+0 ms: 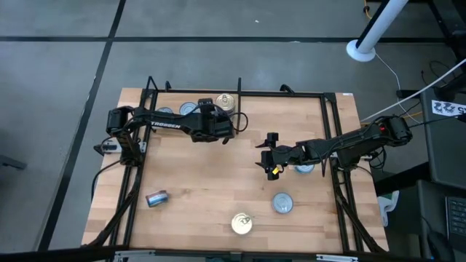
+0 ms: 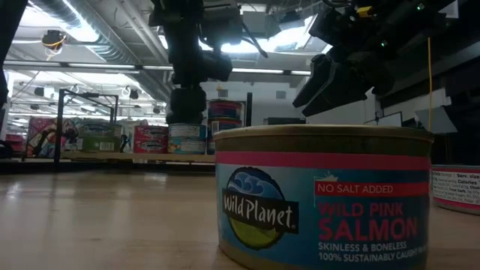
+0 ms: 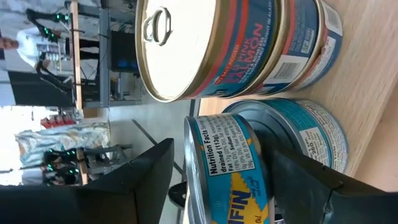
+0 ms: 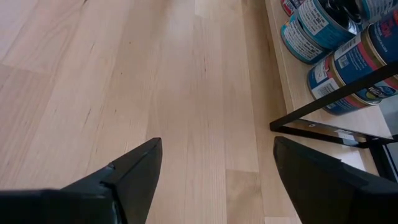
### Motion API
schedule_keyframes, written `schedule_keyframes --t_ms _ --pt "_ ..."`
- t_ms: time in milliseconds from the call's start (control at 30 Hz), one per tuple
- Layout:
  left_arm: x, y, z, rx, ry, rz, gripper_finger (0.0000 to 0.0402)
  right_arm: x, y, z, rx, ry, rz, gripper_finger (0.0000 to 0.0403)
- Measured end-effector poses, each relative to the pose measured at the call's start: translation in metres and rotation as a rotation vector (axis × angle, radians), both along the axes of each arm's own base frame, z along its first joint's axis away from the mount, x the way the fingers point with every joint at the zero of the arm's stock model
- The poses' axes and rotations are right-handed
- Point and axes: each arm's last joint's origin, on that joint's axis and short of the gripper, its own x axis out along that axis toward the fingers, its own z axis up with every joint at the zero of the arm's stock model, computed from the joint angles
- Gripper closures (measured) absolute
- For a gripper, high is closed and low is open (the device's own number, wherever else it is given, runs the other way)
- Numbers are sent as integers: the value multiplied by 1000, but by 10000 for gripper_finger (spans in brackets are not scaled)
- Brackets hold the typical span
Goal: Stack canned seafood by type on shelf
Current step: Stack the yellow blue tuna can on top of the yellow blue tuna can on the shelf, then stack the blue pink tuna can on top of the blue pink tuna can on the shelf
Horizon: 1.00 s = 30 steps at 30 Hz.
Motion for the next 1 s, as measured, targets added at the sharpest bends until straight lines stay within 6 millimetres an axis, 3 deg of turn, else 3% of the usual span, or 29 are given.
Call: schedule_keyframes --t_ms 233,733,1000 --pt "1 -1 -1 -33 104 -90 163 0 0 0 0 0 0 95" --pt "8 3 0 -85 47 -136 164 0 0 0 -1 3 0 95" --pt "11 -14 0 -89 9 -156 164 0 0 0 -1 3 0 95"
